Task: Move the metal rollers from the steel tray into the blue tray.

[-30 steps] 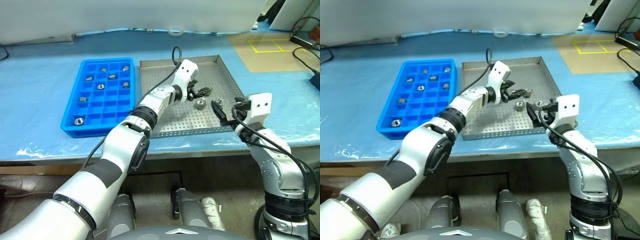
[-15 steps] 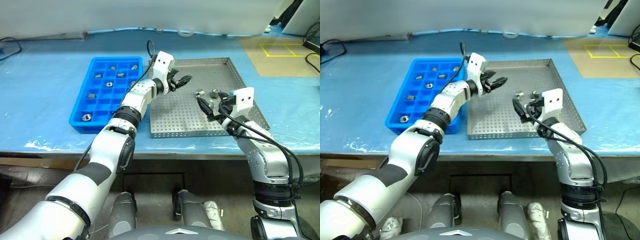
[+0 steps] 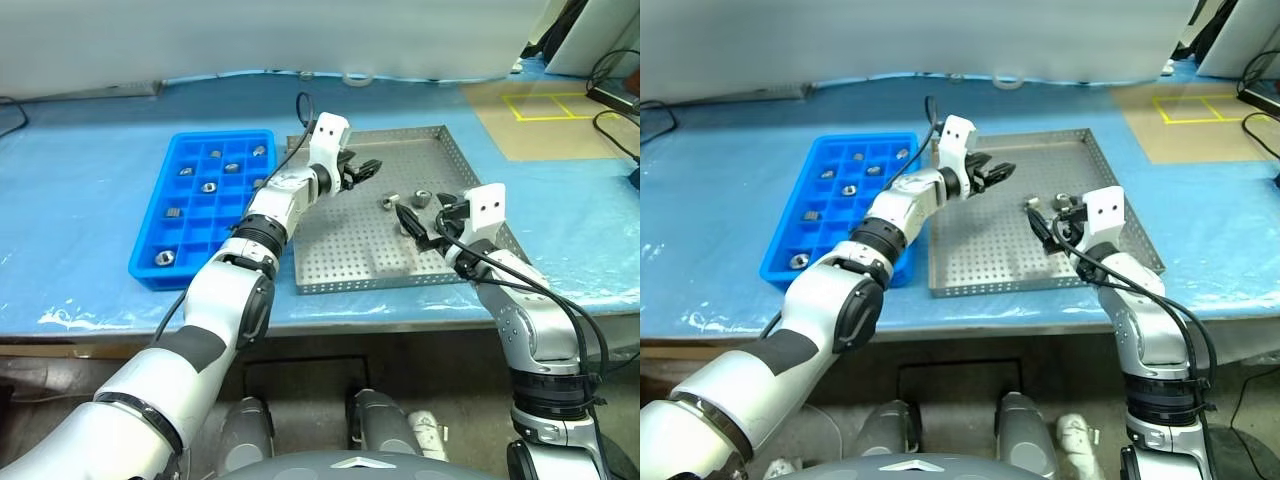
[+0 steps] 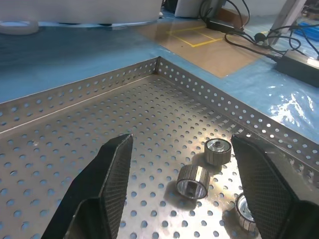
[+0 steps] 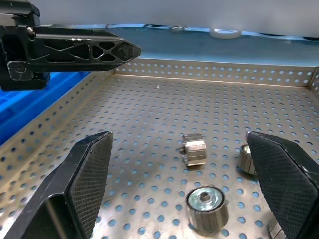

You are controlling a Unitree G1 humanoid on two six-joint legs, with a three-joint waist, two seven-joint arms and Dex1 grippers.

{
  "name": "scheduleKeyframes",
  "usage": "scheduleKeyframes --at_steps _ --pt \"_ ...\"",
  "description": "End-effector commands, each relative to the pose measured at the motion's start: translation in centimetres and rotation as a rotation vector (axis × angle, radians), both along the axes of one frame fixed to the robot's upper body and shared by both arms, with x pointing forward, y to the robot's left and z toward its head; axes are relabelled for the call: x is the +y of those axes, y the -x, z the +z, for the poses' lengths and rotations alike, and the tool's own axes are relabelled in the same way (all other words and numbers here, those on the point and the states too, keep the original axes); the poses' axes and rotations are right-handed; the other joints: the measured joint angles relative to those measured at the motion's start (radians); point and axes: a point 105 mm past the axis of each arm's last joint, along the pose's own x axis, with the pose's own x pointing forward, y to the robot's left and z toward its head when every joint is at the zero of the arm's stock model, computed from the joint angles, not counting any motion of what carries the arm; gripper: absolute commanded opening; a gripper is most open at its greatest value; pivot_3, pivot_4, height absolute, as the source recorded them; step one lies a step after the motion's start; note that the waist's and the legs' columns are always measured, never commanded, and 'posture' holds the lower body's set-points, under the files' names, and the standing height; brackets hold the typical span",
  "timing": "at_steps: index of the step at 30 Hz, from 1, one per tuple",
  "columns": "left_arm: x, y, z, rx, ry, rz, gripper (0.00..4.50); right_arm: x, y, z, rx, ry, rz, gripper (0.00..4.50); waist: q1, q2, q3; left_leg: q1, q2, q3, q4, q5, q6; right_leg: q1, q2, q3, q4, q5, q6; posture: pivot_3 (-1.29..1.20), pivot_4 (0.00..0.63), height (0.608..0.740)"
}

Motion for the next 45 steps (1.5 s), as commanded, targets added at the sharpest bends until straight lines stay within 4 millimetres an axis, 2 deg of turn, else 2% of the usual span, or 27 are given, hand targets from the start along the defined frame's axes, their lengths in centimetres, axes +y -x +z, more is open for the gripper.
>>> scheduleKeyframes --at_steps 1,2,3,4,5,6,7,8,9,10,11,12,13,14,15,16,17,18,20,23,27,30,32,34,38,42,45 --pt "-0.5 0.3 1.1 -0.038 0.013 -0.029 3.32 0.3 0.6 1.3 -0.063 0.011 0.003 4.50 0.000 0.004 -0.003 -0.002 -0.002 -0.001 0.002 -0.008 0.003 0.002 0.000 0.002 0.002 -0.010 0.001 -0.38 0.150 0.740" --pt "-0.7 0.4 1.1 -0.037 0.015 -0.035 3.32 0.4 0.7 1.3 -0.061 0.013 0.004 4.50 -0.001 0.008 -0.005 -0.006 -0.004 -0.003 0.007 -0.013 0.011 0.003 0.001 0.004 0.003 -0.017 0.000 -0.38 0.150 0.740" --pt "-0.8 0.4 1.1 -0.035 0.019 -0.039 3.32 0.4 0.7 1.2 -0.061 0.012 0.003 4.50 -0.004 0.011 -0.007 -0.012 -0.008 -0.008 0.017 -0.024 0.029 0.003 0.004 0.009 0.006 -0.023 0.001 -0.38 0.150 0.740" --pt "-0.9 0.5 1.1 -0.035 0.017 -0.045 3.32 0.4 0.7 1.2 -0.062 0.011 -0.001 4.50 -0.011 0.012 -0.008 -0.018 -0.013 -0.016 0.026 -0.032 0.042 0.002 0.005 0.018 0.013 -0.032 -0.007 -0.39 0.150 0.740" --pt "-1.0 0.6 1.0 -0.038 0.015 -0.048 3.32 0.3 0.7 1.3 -0.063 0.011 -0.004 4.50 -0.017 0.012 -0.009 -0.013 -0.016 -0.022 0.032 -0.039 0.051 -0.006 0.006 0.025 0.035 -0.044 -0.023 -0.39 0.150 0.740" --pt "-1.0 0.6 1.0 -0.037 0.014 -0.050 3.32 0.3 0.7 1.3 -0.065 0.010 -0.005 4.50 -0.023 0.010 -0.011 -0.007 -0.018 -0.034 0.035 -0.045 0.053 -0.028 -0.001 0.030 0.077 -0.051 -0.033 -0.39 0.150 0.740" --pt "-1.1 0.6 1.1 -0.038 0.015 -0.054 3.32 0.3 0.7 1.3 -0.066 0.011 -0.007 4.50 -0.034 0.001 -0.017 0.001 -0.024 -0.049 0.037 -0.054 0.042 -0.059 -0.010 0.030 0.133 -0.052 -0.034 -0.39 0.150 0.740" --pt "-1.1 0.7 1.1 -0.039 0.015 -0.055 3.32 0.3 0.7 1.3 -0.066 0.010 -0.009 4.50 -0.040 -0.024 -0.028 0.006 -0.036 -0.069 0.045 -0.063 0.034 -0.098 -0.028 0.034 0.189 -0.049 -0.027 -0.39 0.150 0.740" --pt "-1.1 0.7 1.1 -0.038 0.015 -0.056 3.32 0.3 0.8 1.3 -0.066 0.010 -0.009 4.50 -0.046 -0.043 -0.033 0.004 -0.061 -0.078 0.060 -0.074 0.038 -0.136 -0.043 0.051 0.180 -0.043 -0.003 -0.39 0.150 0.740" --pt "-1.2 0.7 1.0 -0.034 0.016 -0.058 3.32 0.2 0.8 1.3 -0.065 0.012 -0.011 4.50 -0.051 -0.034 -0.032 -0.018 -0.087 -0.078 0.101 -0.083 0.048 -0.123 -0.045 0.083 0.165 -0.073 0.044 -0.39 0.150 0.740" --pt "-1.2 0.7 1.0 -0.032 0.017 -0.059 3.32 0.2 0.8 1.2 -0.064 0.013 -0.013 4.50 -0.040 -0.031 -0.033 -0.058 -0.081 -0.080 0.160 -0.089 0.069 -0.112 -0.030 0.110 0.174 -0.091 0.046 -0.39 0.150 0.740" --pt "-1.3 0.8 1.0 -0.030 0.019 -0.062 3.32 0.2 0.8 1.2 -0.063 0.011 -0.013 4.50 -0.030 -0.021 -0.037 -0.089 -0.086 -0.067 0.199 -0.073 0.068 -0.100 -0.016 0.121 0.174 -0.093 0.046 -0.39 0.150 0.740" --pt "-1.3 0.9 1.0 -0.028 0.022 -0.067 3.32 0.2 0.8 1.2 -0.063 0.010 -0.013 4.50 -0.030 -0.005 -0.036 -0.116 -0.095 -0.062 0.182 -0.055 0.040 -0.094 0.005 0.112 0.173 -0.093 0.046 -0.39 0.150 0.740" --pt "-1.4 0.9 1.0 -0.029 0.024 -0.071 3.32 0.2 0.8 1.2 -0.064 0.008 -0.013 4.50 -0.027 -0.002 -0.033 -0.136 -0.092 -0.061 0.149 -0.061 0.053 -0.088 0.024 0.086 0.179 -0.093 0.046 -0.39 0.150 0.740" --pt "-1.4 1.0 1.0 -0.029 0.026 -0.075 3.32 0.2 0.8 1.2 -0.064 0.008 -0.013 4.50 -0.033 0.002 -0.031 -0.137 -0.074 -0.075 0.164 -0.060 0.054 -0.082 0.028 0.061 0.176 -0.090 0.035 -0.39 0.150 0.740" --pt "-1.4 1.0 1.0 -0.029 0.027 -0.077 3.32 0.3 0.8 1.2 -0.063 0.008 -0.013 4.50 -0.033 0.001 -0.030 -0.133 -0.071 -0.076 0.164 -0.060 0.058 -0.082 0.023 0.046 0.176 -0.086 0.028 -0.39 0.150 0.740" --pt "-1.4 1.0 1.0 -0.029 0.026 -0.078 3.32 0.3 0.7 1.2 -0.062 0.009 -0.013 4.50 -0.033 0.000 -0.029 -0.126 -0.073 -0.074 0.161 -0.059 0.061 -0.081 0.013 0.044 0.171 -0.088 0.024 -0.39 0.150 0.740" --pt "-1.4 1.0 0.9 -0.028 0.026 -0.078 3.32 0.3 0.7 1.2 -0.062 0.008 -0.011 4.50 -0.031 0.001 -0.028 -0.122 -0.076 -0.070 0.158 -0.058 0.064 -0.070 0.011 0.046 0.159 -0.095 0.019 -0.39 0.150 0.740" --pt "-1.3 1.0 0.9 -0.025 0.025 -0.076 3.32 0.4 0.7 1.2 -0.062 0.009 -0.008 4.50 -0.024 0.000 -0.027 -0.108 -0.082 -0.064 0.129 -0.045 0.071 -0.057 0.008 0.047 0.137 -0.086 0.023 -0.38 0.150 0.740" --pt "-1.3 1.0 0.8 -0.024 0.015 -0.080 3.32 0.4 0.7 1.2 -0.062 0.008 -0.007 4.50 -0.029 -0.001 -0.027 -0.087 -0.081 -0.049 0.100 -0.030 0.077 -0.033 0.002 0.043 0.104 -0.074 0.014 -0.38 0.150 0.740" --pt "-2.4 1.8 1.7 -0.075 -0.009 -0.155 3.32 0.5 0.6 1.1 -0.059 0.007 -0.004 4.50 -0.035 -0.001 -0.027 -0.086 -0.081 -0.044 0.096 -0.027 0.084 -0.030 -0.001 0.043 0.093 -0.068 0.005 -0.37 0.150 0.740" --pt "-4.3 3.3 2.6 -0.131 -0.071 -0.306 3.32 0.6 0.6 1.0 -0.056 0.010 0.000 4.50 -0.032 -0.001 -0.027 -0.088 -0.081 -0.044 0.095 -0.026 0.085 -0.031 -0.001 0.042 0.091 -0.067 0.005 -0.37 0.150 0.740" --pt "-4.8 3.6 2.9 -0.137 -0.088 -0.348 3.32 0.6 0.5 1.2 -0.059 0.006 -0.002 4.50 -0.033 -0.001 -0.027 -0.092 -0.081 -0.044 0.095 -0.026 0.085 -0.035 -0.002 0.042 0.091 -0.067 0.005 -0.38 0.150 0.740" --pt "-5.3 4.3 1.5 -0.107 -0.138 -0.417 3.32 0.3 0.4 1.6 -0.070 -0.042 -0.018 4.50 -0.037 -0.001 -0.027 -0.096 -0.081 -0.044 0.095 -0.026 0.086 -0.039 -0.002 0.041 0.091 -0.065 0.005 -0.39 0.150 0.740" --pt "-6.1 6.1 -2.9 -0.046 -0.298 -0.543 3.32 -0.6 0.7 3.1 -0.107 -0.155 -0.053 4.50 -0.040 0.000 -0.027 -0.098 -0.081 -0.044 0.092 -0.025 0.085 -0.042 -0.002 0.041 0.092 -0.065 0.005 -0.43 0.150 0.740" --pt "-6.0 6.6 -5.1 -0.026 -0.378 -0.557 3.32 -1.5 2.4 4.8 -0.148 -0.278 -0.038 4.50 -0.043 0.001 -0.026 -0.099 -0.081 -0.044 0.090 -0.024 0.084 -0.045 -0.002 0.040 0.092 -0.065 0.006 -0.49 0.150 0.740" --pt "-6.1 6.6 -5.3 0.006 -0.342 -0.547 3.32 -2.3 4.5 5.0 -0.144 -0.298 -0.012 4.50 -0.038 0.002 -0.026 -0.100 -0.081 -0.044 0.089 -0.025 0.085 -0.044 -0.004 0.038 0.091 -0.065 0.006 -0.52 0.150 0.740"
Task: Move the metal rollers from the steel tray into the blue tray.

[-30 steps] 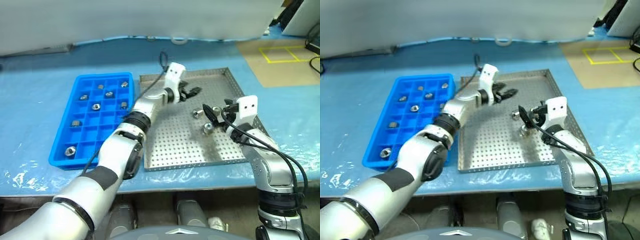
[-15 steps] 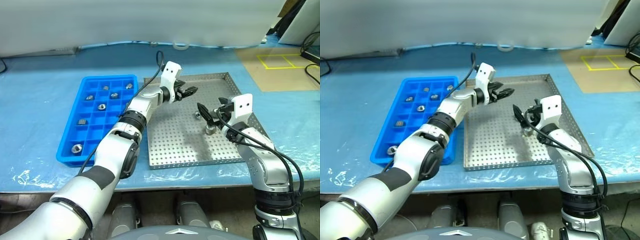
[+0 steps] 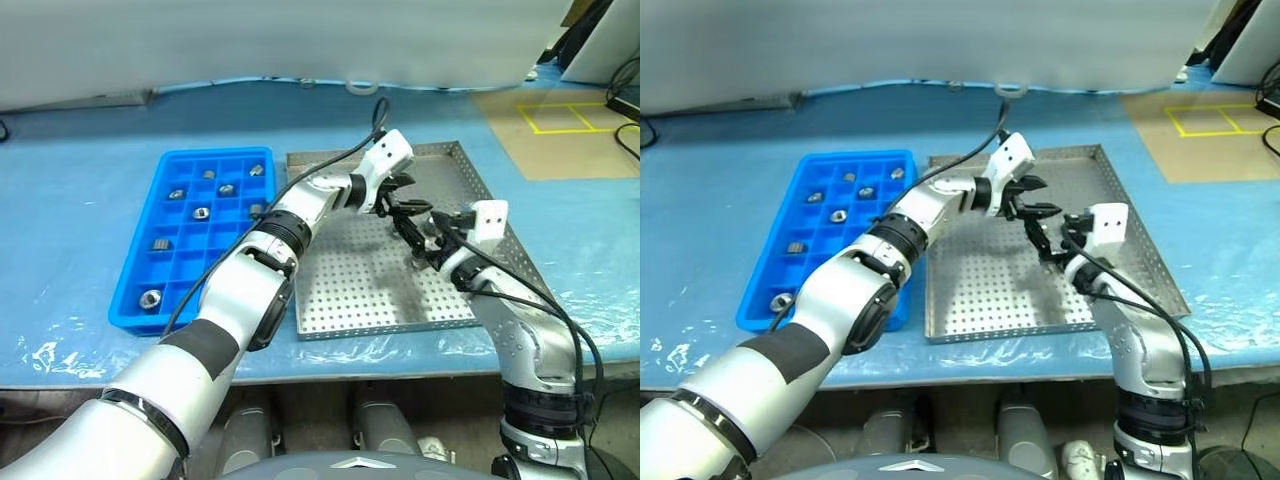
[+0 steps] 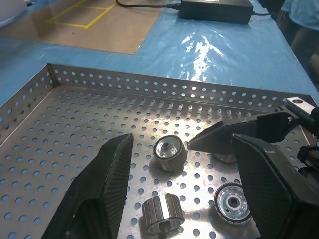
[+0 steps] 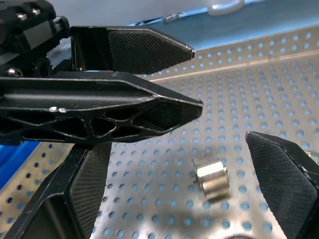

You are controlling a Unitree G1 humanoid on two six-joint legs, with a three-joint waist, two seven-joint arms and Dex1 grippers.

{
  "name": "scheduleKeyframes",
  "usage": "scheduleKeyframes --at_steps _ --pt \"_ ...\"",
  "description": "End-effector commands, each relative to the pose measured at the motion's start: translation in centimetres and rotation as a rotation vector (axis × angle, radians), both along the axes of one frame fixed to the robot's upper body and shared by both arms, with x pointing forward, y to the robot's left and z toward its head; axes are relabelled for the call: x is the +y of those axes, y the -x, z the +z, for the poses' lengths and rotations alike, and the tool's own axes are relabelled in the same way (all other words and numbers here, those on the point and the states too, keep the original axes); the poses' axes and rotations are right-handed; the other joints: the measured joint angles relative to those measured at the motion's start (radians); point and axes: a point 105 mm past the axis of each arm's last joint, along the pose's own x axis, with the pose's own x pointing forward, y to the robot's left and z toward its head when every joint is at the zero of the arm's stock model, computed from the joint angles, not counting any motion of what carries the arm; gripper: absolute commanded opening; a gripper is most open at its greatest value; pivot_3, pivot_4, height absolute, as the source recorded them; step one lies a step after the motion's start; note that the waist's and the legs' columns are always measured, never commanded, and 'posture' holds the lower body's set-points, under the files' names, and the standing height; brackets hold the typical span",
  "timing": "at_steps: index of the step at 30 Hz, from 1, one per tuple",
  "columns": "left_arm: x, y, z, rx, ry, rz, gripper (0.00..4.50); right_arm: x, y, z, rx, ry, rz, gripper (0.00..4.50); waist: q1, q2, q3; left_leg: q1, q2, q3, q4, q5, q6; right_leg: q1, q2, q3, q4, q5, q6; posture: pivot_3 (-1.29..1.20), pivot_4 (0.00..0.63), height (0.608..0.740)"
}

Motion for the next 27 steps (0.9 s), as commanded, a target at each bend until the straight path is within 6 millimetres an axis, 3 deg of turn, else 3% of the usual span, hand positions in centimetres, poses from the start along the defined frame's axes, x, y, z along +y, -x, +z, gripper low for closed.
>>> scheduleKeyframes --at_steps 1,4,8,11,19,27 --pt "0.4 1.0 -4.4 0.115 -0.108 -0.015 3.32 -2.2 3.5 6.4 -0.245 0.003 -0.010 4.50 -0.003 0.000 0.000 -0.001 0.000 0.000 0.000 0.000 0.001 0.000 -0.001 0.000 -0.001 0.000 0.000 -0.53 0.150 0.740" --pt "0.3 1.1 -4.6 0.124 -0.098 -0.020 3.32 -3.3 5.8 5.9 -0.199 0.078 0.022 4.50 -0.017 0.002 -0.001 0.000 0.000 0.001 0.000 -0.001 0.002 0.000 -0.001 0.001 -0.001 0.000 0.000 -0.55 0.150 0.740" --pt "-0.2 1.3 -4.0 0.181 -0.039 -0.011 3.32 -8.2 8.9 5.9 -0.125 0.200 -0.093 4.50 -0.025 0.000 0.002 0.001 0.001 0.002 -0.002 0.000 0.001 0.001 0.000 -0.001 -0.002 0.001 0.002 -0.58 0.150 0.740" --pt "-1.1 2.2 -4.5 0.188 -0.053 -0.057 3.32 -10.1 10.4 6.4 -0.106 0.245 -0.160 4.50 -0.028 0.004 0.002 0.001 0.002 0.003 -0.003 0.001 0.001 0.002 -0.001 -0.003 -0.005 0.001 0.002 -0.62 0.150 0.740" --pt "-3.6 4.4 -4.7 0.200 -0.048 -0.138 3.32 -8.2 10.9 5.5 -0.083 0.230 -0.174 4.50 -0.098 0.005 0.002 0.000 0.002 0.003 -0.006 0.001 0.002 0.004 -0.001 -0.004 -0.014 0.001 0.003 -0.68 0.150 0.740" --pt "-4.5 5.2 -7.2 0.166 -0.153 -0.102 3.32 -7.5 10.7 4.1 -0.045 0.226 -0.201 4.50 -0.156 0.005 0.002 -0.002 0.001 0.002 -0.010 0.002 0.002 0.003 -0.001 -0.007 -0.018 0.001 0.003 -0.71 0.150 0.740"
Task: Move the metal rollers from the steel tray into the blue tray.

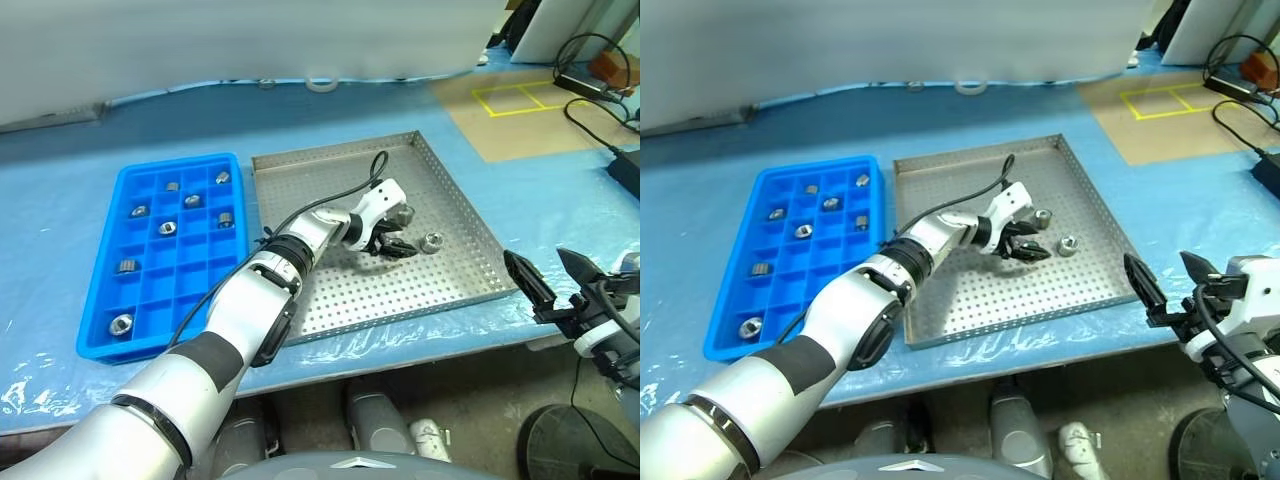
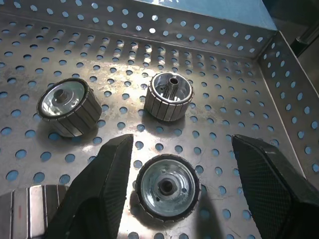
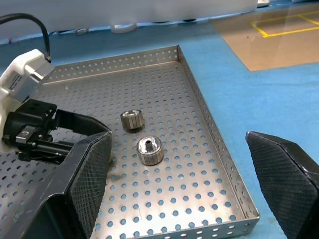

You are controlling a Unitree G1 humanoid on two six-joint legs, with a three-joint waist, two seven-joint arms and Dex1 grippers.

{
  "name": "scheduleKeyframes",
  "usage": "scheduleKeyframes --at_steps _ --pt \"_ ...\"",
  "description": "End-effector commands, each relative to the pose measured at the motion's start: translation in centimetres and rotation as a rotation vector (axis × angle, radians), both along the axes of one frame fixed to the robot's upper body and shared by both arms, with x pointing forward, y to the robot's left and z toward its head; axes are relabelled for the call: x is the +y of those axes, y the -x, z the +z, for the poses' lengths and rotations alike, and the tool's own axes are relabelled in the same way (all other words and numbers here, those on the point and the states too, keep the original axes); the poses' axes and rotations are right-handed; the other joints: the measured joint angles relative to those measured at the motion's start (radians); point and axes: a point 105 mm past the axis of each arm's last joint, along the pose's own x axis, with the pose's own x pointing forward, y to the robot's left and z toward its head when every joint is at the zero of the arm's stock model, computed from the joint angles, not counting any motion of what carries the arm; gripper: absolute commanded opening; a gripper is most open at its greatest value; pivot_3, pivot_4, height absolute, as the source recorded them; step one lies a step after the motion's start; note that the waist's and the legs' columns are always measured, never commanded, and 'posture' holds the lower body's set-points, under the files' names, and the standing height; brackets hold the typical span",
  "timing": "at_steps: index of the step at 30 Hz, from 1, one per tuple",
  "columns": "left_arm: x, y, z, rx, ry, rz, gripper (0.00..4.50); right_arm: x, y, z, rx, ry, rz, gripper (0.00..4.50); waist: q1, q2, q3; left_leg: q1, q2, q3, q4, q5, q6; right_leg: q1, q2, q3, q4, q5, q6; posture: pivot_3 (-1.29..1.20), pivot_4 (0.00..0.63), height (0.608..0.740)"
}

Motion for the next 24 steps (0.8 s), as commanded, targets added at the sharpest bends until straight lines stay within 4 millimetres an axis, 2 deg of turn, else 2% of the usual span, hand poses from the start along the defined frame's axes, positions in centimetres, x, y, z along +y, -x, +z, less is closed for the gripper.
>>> scheduleKeyframes --at_steps 1,6,11,14,17,20,24 --pt "-5.0 4.1 -1.2 0.013 -0.017 -0.123 3.32 0.0 0.1 0.6 -0.039 0.029 -0.025 4.50 -0.016 0.000 0.000 0.000 0.000 0.000 0.000 0.000 0.000 0.000 0.000 -0.001 0.000 0.000 0.000 -0.71 0.150 0.740" --pt "-5.2 4.7 -2.3 0.032 -0.050 -0.123 3.32 -0.1 0.0 0.2 -0.025 0.046 -0.045 4.50 -0.048 0.000 0.000 0.000 0.000 -0.001 0.000 0.000 0.000 0.001 0.000 -0.002 -0.001 0.000 0.000 -0.71 0.150 0.740" --pt "-4.8 4.3 -2.9 0.031 -0.073 -0.095 3.32 -0.3 0.0 -0.1 -0.017 0.051 -0.059 4.50 -0.078 0.000 0.000 -0.001 0.000 -0.002 0.000 0.000 0.000 0.001 0.000 -0.003 -0.002 0.000 0.000 -0.71 0.150 0.740" --pt "-4.0 3.6 -3.3 0.020 -0.104 -0.052 2.73 -0.4 -0.2 -0.2 -0.013 0.055 -0.061 4.50 -0.092 0.000 0.000 -0.001 0.000 -0.002 0.000 0.000 0.000 0.002 0.000 -0.005 -0.003 0.000 0.000 -0.71 0.150 0.740" --pt "-3.0 3.0 -4.1 0.007 -0.148 -0.022 1.81 -0.4 -0.5 -0.2 -0.012 0.058 -0.059 4.50 -0.101 0.000 0.000 -0.001 0.000 -0.002 0.000 0.000 0.000 0.004 0.000 -0.005 -0.004 0.000 0.000 -0.70 0.150 0.740" --pt "-1.9 2.4 -4.8 -0.001 -0.196 0.010 1.81 -0.5 -0.7 -0.3 -0.011 0.060 -0.058 4.50 -0.106 0.000 0.000 0.001 0.000 -0.003 0.000 0.000 0.000 0.006 0.000 -0.006 -0.004 0.000 0.000 -0.69 0.150 0.740" --pt "-0.7 1.5 -4.0 -0.019 -0.176 -0.005 1.81 -0.4 -0.9 -0.4 -0.005 0.070 -0.054 4.50 -0.119 0.000 0.000 0.003 0.000 -0.003 0.000 0.000 0.000 0.011 -0.001 -0.009 -0.008 0.000 0.000 -0.69 0.150 0.740"
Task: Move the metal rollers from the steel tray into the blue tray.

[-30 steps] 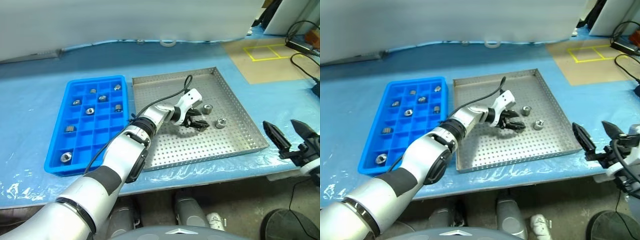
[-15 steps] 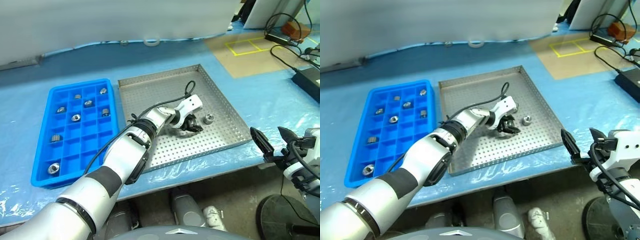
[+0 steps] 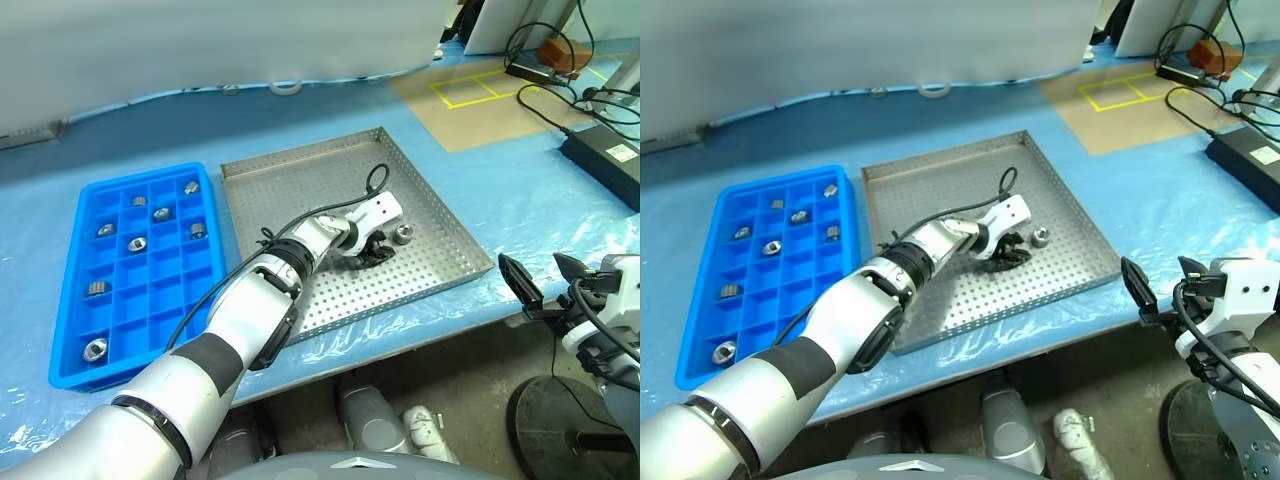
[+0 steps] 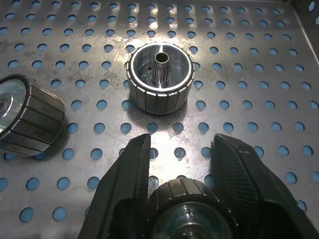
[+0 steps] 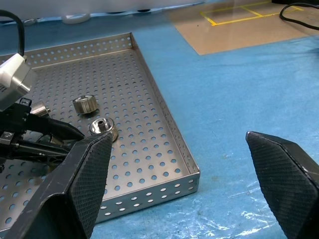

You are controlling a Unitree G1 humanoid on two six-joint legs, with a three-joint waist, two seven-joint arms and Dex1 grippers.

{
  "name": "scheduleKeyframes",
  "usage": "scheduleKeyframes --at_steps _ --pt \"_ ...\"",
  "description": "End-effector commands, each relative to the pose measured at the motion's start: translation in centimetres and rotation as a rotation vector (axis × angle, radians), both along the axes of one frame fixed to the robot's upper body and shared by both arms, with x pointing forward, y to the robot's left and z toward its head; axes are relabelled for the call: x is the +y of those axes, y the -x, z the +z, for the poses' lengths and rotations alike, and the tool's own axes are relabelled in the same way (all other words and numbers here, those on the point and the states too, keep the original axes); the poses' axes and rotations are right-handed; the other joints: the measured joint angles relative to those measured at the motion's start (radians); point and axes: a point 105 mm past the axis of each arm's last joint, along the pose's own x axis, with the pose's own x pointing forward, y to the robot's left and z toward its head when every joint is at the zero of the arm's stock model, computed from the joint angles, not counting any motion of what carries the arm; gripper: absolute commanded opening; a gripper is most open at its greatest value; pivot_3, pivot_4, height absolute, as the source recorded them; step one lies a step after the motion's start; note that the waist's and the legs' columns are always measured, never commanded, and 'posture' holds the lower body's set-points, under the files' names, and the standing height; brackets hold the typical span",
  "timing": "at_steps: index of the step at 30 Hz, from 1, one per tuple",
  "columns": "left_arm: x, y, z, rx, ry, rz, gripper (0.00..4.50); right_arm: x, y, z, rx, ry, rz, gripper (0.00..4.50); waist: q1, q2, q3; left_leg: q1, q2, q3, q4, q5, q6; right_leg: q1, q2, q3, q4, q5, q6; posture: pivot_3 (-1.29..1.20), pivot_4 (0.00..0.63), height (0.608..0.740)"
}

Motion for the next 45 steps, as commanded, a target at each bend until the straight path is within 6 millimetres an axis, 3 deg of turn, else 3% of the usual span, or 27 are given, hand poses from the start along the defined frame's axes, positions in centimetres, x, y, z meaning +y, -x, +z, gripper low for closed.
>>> scheduleKeyframes --at_steps 1,5,14,19,22,25,30,34,37,41,45 --pt "-1.7 2.1 -1.4 0.069 0.018 -0.065 1.81 0.0 -0.2 0.6 -0.026 0.032 0.006 4.50 -0.008 0.000 0.000 0.000 0.000 0.000 0.000 0.000 0.000 0.001 0.000 -0.001 -0.002 0.000 0.000 -0.68 0.150 0.740" --pt "-0.6 1.4 -1.0 0.053 0.027 -0.074 1.81 0.0 -0.6 0.4 -0.023 0.031 0.012 4.50 -0.014 0.000 0.000 0.000 0.000 -0.001 -0.001 -0.001 0.002 0.004 0.000 -0.001 -0.009 0.001 0.002 -0.66 0.150 0.740" --pt "-0.5 0.4 1.4 -0.016 0.093 -0.068 1.70 0.3 -2.0 0.7 -0.032 0.040 0.056 4.50 -0.011 0.000 0.000 -0.002 -0.001 -0.001 -0.001 -0.002 0.004 0.003 -0.002 -0.002 -0.009 0.002 0.003 -0.60 0.150 0.740" --pt "-0.5 -1.6 7.1 -0.066 0.300 0.012 1.70 0.5 -2.6 0.8 -0.032 0.044 0.083 4.50 -0.009 0.000 0.001 -0.002 -0.001 -0.001 -0.001 -0.002 0.004 0.002 -0.002 -0.002 -0.009 0.002 0.003 -0.57 0.150 0.740" --pt "-0.3 -1.6 11.2 -0.076 0.466 -0.020 1.70 0.6 -3.1 1.0 -0.044 0.043 0.101 4.50 -0.006 0.000 0.002 -0.004 -0.001 -0.001 -0.001 -0.002 0.004 0.001 -0.003 -0.002 -0.008 0.002 0.003 -0.55 0.150 0.740" --pt "0.7 -0.9 13.2 -0.067 0.543 -0.082 1.70 1.0 -3.7 1.9 -0.069 0.046 0.144 4.50 -0.003 0.000 0.002 -0.003 -0.001 0.000 -0.001 -0.002 0.004 0.001 -0.004 -0.002 -0.007 0.002 0.003 -0.51 0.150 0.740" --pt "3.4 -0.1 14.2 -0.091 0.542 -0.096 1.70 3.0 -5.0 4.0 -0.118 0.060 0.276 4.50 0.000 0.001 0.003 -0.002 -0.001 0.000 -0.002 -0.002 0.004 0.001 -0.004 -0.002 -0.003 0.002 0.003 -0.45 0.150 0.740" --pt "7.2 0.3 13.9 -0.143 0.513 -0.009 1.70 5.0 -6.3 5.8 -0.143 0.115 0.422 4.50 0.019 -0.001 0.009 -0.001 -0.001 0.000 -0.001 0.001 0.004 -0.002 -0.004 -0.002 0.005 0.002 0.003 -0.35 0.150 0.740" --pt "10.2 1.2 13.2 -0.175 0.499 0.055 1.70 6.3 -7.0 6.6 -0.153 0.101 0.528 4.50 0.058 -0.002 0.013 -0.002 0.000 0.000 -0.002 0.005 0.002 -0.005 -0.004 -0.002 0.009 0.002 0.003 -0.26 0.150 0.740" --pt "14.5 0.3 12.6 -0.250 0.440 0.255 1.70 9.9 -8.4 5.9 -0.131 0.104 0.697 4.50 0.146 -0.001 0.016 -0.004 0.000 -0.001 -0.003 0.009 -0.001 -0.010 -0.004 -0.002 0.014 0.002 0.002 -0.14 0.150 0.740" --pt "16.3 0.7 12.7 -0.282 0.454 0.350 1.70 12.7 -10.0 5.4 -0.122 0.089 0.808 4.50 0.250 0.000 0.016 -0.009 0.000 -0.001 -0.003 0.013 -0.004 -0.018 -0.004 -0.002 0.021 0.002 0.002 -0.02 0.150 0.740"
